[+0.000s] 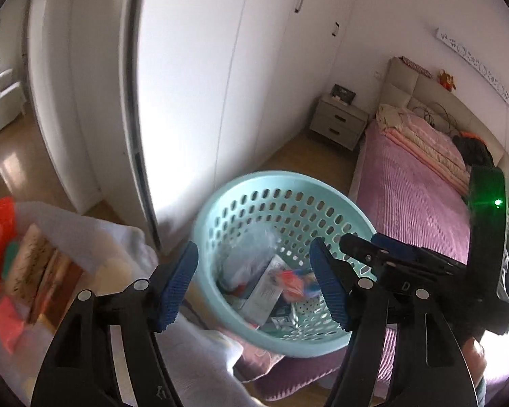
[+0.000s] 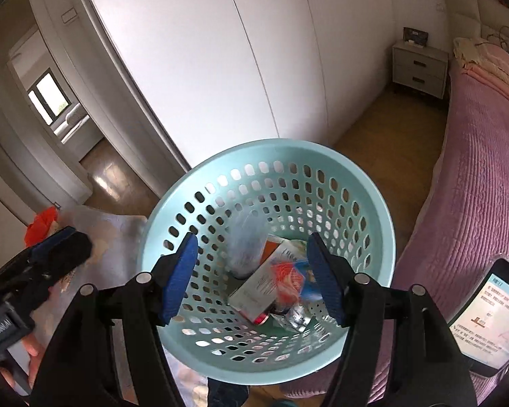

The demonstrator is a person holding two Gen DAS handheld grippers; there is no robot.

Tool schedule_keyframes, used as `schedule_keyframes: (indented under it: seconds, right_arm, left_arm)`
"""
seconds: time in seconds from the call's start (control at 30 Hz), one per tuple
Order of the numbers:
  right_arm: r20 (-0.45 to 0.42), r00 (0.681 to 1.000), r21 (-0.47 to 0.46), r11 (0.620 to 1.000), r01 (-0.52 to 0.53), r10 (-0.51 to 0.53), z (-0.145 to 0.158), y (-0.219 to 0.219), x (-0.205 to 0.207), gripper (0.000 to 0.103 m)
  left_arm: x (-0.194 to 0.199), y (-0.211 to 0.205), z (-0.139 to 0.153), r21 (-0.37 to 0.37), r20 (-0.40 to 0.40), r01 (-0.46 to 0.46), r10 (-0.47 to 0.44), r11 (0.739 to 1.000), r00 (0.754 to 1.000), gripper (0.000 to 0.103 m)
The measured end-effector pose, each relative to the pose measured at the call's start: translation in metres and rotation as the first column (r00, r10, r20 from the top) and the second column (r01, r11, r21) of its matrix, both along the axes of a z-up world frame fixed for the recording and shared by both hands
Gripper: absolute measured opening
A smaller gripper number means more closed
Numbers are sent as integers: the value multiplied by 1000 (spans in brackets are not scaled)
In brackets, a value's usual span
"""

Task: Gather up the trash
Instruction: 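Carry the bottle and tiger-print box over the teal basket and open both tools, then grasp the red plastic bag with the left tool while the right tool grasps the paper booklet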

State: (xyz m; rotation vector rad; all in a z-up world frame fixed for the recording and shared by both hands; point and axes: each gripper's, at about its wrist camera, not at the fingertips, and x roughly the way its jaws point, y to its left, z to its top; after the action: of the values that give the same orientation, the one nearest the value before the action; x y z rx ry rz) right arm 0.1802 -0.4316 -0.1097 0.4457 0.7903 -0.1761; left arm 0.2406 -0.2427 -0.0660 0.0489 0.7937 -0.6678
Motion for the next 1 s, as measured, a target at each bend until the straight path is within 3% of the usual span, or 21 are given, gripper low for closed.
schedule_keyframes:
  seconds: [0.3,0.43,0.63,0.73,0.87,1.0]
  right_arm:
    - [61,996,-21,997,-68,69,23,31,-5,63]
    - [89,988,-43,991,-124,128,38,56,-5,63]
    - [108,967,-65,972,-225,231,50,101,3,63]
    - [130,950,-62,959,-277,283,56,129,6,63]
    - [142,928,-86,938,-336,345,58,166,17,63]
    - [134,920,-63,930,-362,367,50,193,32,63]
  left_arm:
    - [-21,67,25,-78,42,-98,101,992,994,66]
    - [-26,110,43,-111,86,-170,180,979,980,68]
    - [-16,182,64,-102,146,-311,323,945,935,78]
    - [-2,218,68,-6,257,-418,406,908,877,84]
    - [27,260,58,-30,196,-436,433,900,880,84]
    - [55,279,34,-28,117,-417,417,909,901,84]
